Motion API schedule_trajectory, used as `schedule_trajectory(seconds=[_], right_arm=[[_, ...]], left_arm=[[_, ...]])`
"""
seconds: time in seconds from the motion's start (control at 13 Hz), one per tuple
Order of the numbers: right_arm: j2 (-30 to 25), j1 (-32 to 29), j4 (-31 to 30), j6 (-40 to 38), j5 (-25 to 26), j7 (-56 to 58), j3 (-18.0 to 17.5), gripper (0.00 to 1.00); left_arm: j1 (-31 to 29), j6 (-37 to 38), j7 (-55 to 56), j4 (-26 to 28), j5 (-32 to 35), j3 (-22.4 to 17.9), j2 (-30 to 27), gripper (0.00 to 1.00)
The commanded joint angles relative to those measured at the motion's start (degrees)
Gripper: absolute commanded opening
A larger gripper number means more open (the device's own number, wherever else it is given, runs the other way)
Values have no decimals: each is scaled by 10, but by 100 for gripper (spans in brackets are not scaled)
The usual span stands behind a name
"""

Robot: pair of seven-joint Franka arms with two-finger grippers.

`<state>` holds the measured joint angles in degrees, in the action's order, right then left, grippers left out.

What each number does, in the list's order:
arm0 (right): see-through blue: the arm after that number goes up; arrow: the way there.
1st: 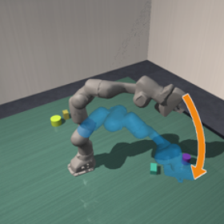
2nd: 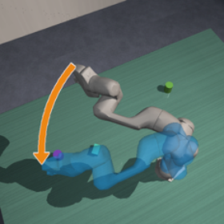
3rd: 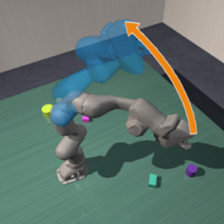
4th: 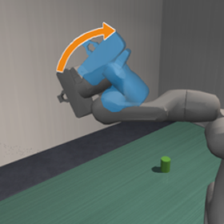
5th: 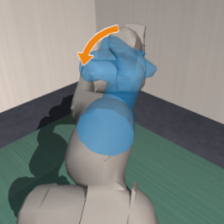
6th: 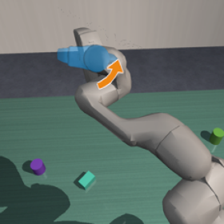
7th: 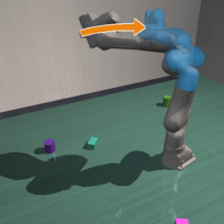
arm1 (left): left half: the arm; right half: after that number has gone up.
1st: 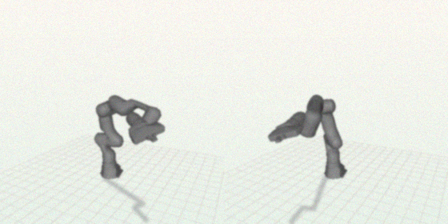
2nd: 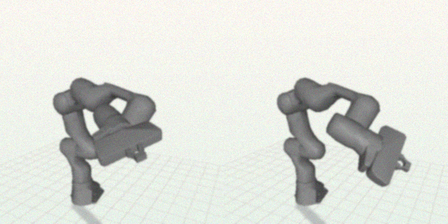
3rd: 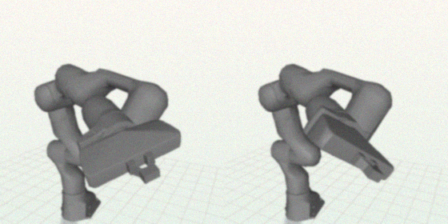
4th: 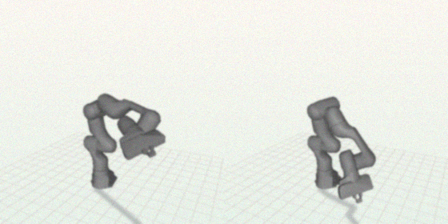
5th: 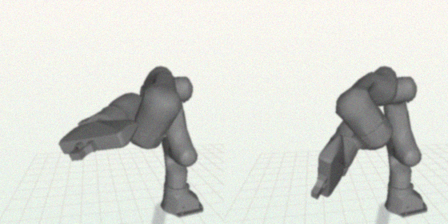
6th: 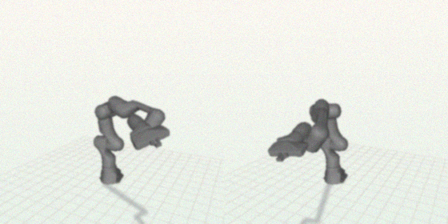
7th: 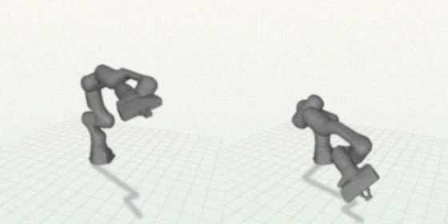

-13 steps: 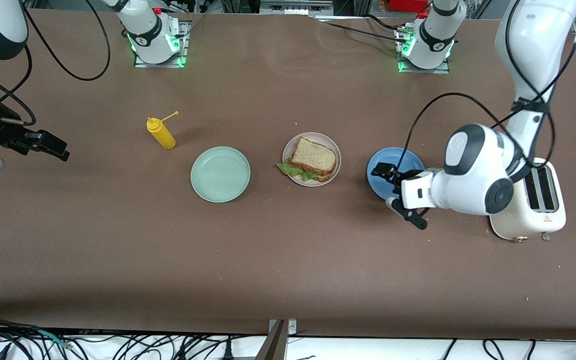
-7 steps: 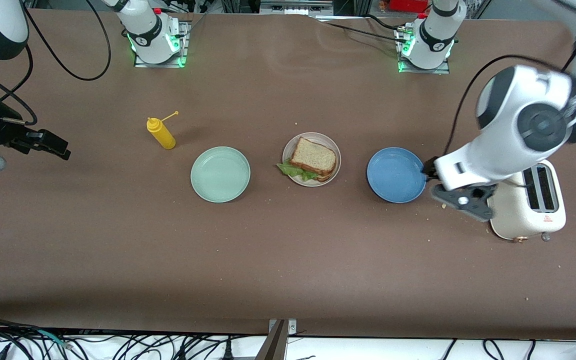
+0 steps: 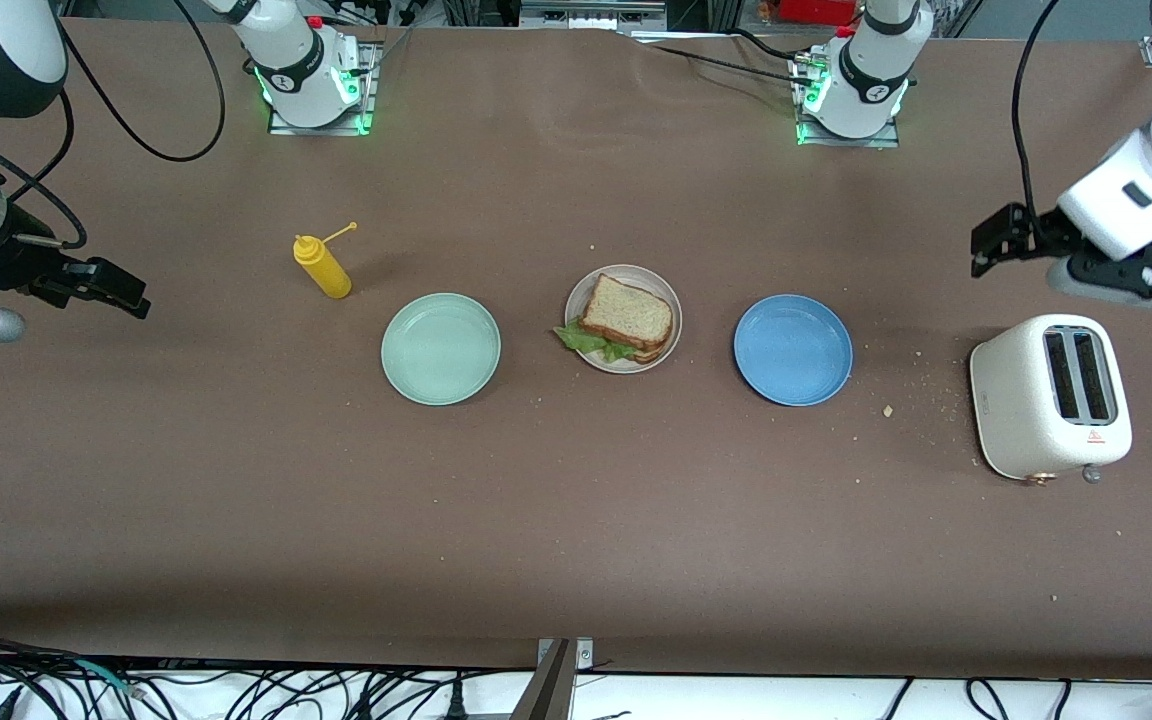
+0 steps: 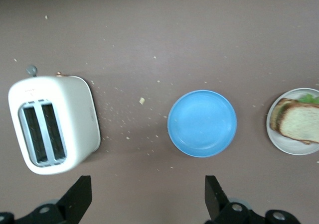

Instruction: Make sandwich in beige plate with both arms

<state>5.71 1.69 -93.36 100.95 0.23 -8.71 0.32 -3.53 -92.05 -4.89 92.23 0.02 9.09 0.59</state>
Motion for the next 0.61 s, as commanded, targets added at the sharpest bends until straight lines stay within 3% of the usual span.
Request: schedule_trajectory(seconds=[0.0,0.23,0.38,0.54], right_arm=[[-3,1,4,-9,-3,-4,-1,100],[-4,1,0,-12,-3,-6,-1,100],[-4,1,-1,-10,0,-4,-1,100],[-6,1,-3,-11,12,-5,-2,100]], left_arm=[[-20,-6,28,71,-17,28,-58,100],[-15,-5,37,67,-17,27,-50,100],[38,-6,38,63,-16,-20,-43,100],[38,-5,36,63,-15,-24,-41,100]])
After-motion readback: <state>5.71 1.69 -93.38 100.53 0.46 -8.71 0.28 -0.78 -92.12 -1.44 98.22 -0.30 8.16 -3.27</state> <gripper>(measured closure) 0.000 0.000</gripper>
